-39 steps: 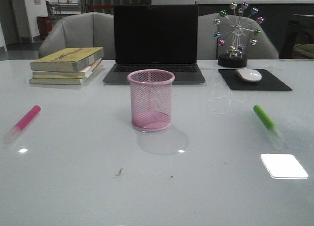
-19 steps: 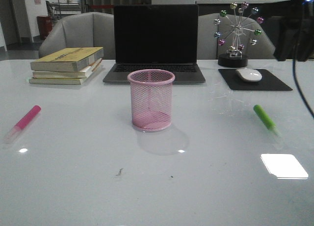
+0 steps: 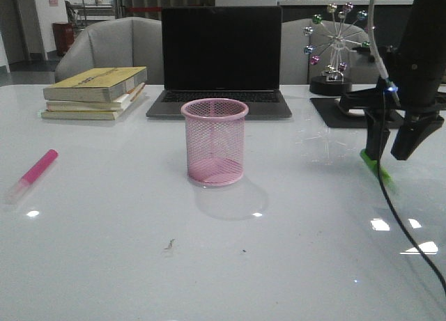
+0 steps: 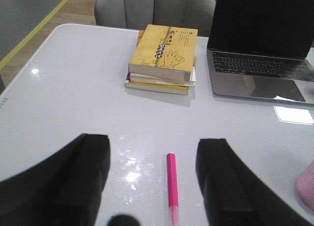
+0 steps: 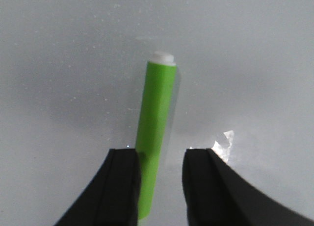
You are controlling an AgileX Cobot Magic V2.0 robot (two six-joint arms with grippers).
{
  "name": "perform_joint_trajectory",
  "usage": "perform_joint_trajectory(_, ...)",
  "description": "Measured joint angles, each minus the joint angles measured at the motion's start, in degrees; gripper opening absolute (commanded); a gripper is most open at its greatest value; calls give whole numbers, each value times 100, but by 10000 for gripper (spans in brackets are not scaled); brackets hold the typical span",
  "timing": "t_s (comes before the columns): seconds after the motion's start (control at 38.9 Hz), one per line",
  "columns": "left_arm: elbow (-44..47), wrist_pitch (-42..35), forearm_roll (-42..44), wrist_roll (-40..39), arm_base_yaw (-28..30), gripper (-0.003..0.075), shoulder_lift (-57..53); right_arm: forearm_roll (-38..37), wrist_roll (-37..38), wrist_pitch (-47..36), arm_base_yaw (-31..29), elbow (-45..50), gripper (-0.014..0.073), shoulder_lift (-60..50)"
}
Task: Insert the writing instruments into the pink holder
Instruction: 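Lower the right gripper over the green marker, then close the right gripper on the green marker and lift it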
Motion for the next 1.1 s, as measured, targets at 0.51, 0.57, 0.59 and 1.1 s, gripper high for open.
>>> perform_joint_trajectory(0.51, 0, 0, 0, 0, 0, 456, 0, 63, 0, -98, 0, -57, 205, 275)
perform_joint_trajectory(0.57, 0, 0, 0, 0, 0, 456, 0, 73, 0, -110, 0, -57, 148, 275)
perform_joint_trajectory(0.59, 0, 0, 0, 0, 0, 456, 0, 72, 0, -110, 0, -57, 111, 275)
perform_joint_trajectory(1.1, 0, 0, 0, 0, 0, 456, 0, 111, 0, -871, 174, -57, 21, -478)
